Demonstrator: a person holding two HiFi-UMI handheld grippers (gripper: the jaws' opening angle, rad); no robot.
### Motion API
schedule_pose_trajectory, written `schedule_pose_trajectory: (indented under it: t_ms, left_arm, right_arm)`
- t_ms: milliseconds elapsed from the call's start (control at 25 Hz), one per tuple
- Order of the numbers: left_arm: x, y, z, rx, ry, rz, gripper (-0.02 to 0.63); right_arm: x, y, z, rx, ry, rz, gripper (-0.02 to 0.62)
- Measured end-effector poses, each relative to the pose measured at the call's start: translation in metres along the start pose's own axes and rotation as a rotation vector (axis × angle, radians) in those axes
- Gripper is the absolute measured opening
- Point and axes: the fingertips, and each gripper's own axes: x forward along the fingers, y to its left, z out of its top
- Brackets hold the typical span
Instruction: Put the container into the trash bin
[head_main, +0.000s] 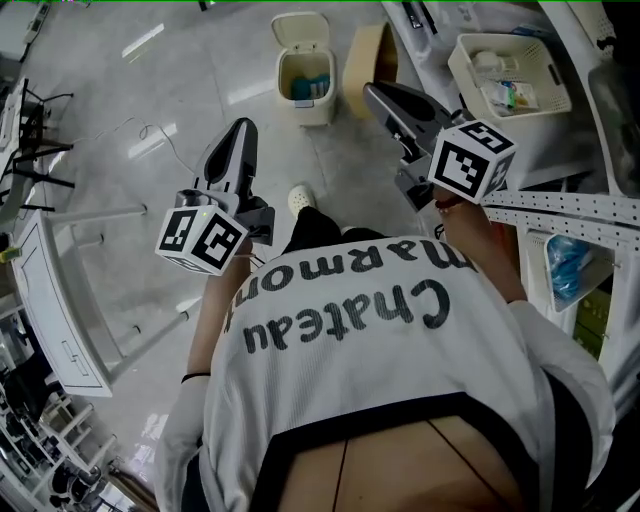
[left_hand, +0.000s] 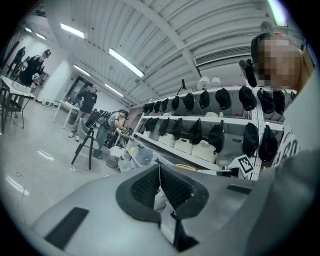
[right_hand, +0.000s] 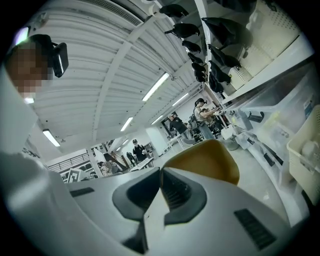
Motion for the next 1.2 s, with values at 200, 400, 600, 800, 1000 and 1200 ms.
schedule_pose_trajectory:
  t_ms: [200,400,600,800,1000,1200]
  left_arm:
    - [0.019,0.025,0.017,-0.012,-0.001,-0.031,0.026]
    - [0.038,0.055,0.035,-0.010,0.019,-0.068,0.026]
    - [0.055,0.092,0.058,-0.017,0.008,-0.090,0.026]
    - [0.061,0.125,0.083,-0.003,-0.012,-0.103,0.026]
    - [0.064,0.155,0.101,-0.020,-0.028,-0.118,0.026]
    - [0.067,0.173,0.104,-0.024,0.000,-0.131,0.026]
  right_arm:
    - [0.029,-0.003,0.010,0.001,0.002,-0.024,0.038]
    - [0.063,-0.006,0.025,-0.001,-0.013,-0.052,0.037]
    - [0.096,-0.011,0.043,-0.015,-0.041,-0.094,0.037]
    - [0.130,-0.005,0.058,-0.029,-0.074,-0.112,0.037]
    - [0.156,0.003,0.067,-0.042,-0.090,-0.134,0.037]
    - [0.175,0.010,0.071,-0.061,-0.093,-0.138,0.037]
